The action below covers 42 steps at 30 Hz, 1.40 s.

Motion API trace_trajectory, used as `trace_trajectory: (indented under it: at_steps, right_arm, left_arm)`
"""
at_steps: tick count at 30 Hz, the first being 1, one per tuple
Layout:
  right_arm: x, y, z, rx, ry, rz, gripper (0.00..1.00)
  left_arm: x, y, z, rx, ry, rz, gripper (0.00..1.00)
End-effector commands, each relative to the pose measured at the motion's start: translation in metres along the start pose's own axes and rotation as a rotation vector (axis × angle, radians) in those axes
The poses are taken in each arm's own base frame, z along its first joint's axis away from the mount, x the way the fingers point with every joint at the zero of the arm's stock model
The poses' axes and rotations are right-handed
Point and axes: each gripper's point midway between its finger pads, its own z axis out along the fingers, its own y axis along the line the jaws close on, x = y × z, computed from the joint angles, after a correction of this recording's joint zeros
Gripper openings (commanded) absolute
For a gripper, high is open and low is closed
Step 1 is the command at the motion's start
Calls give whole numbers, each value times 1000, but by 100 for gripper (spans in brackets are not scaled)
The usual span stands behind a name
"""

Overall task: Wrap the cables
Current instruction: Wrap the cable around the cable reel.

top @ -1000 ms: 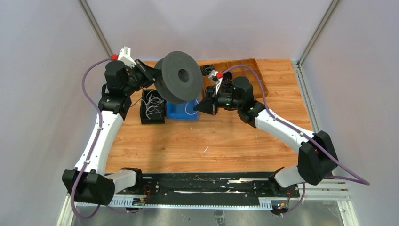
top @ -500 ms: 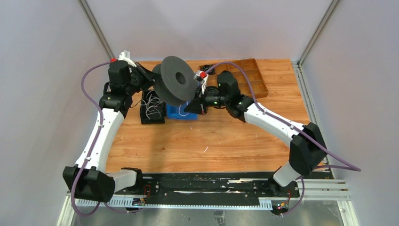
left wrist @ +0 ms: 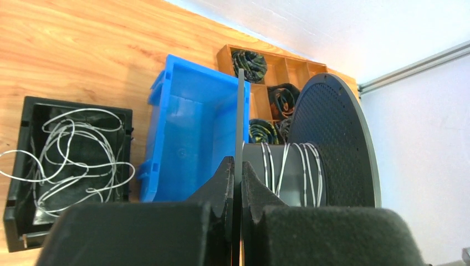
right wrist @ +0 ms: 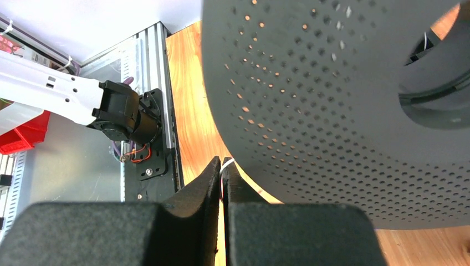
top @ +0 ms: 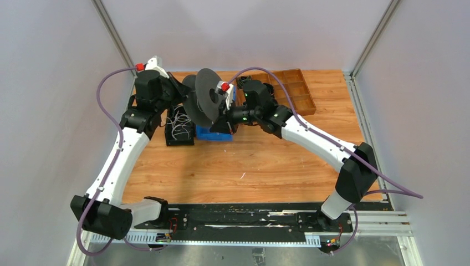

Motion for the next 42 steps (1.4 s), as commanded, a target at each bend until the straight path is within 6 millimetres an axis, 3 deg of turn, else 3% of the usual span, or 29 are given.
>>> trace_trajectory:
  at_steps: [1, 17, 42]
  right_arm:
    - [-4, 23, 5, -40, 42, -27, 3]
    - [-37, 27, -1, 6, 48, -113, 3]
    - [-69, 20, -23, 106, 54, -272, 1]
  left_arm:
    - [-42, -11, -9, -26, -171, 98, 0]
    - [-32, -24, -10, -31, -181, 263, 0]
    - [8, -57, -8, 70, -135, 597, 0]
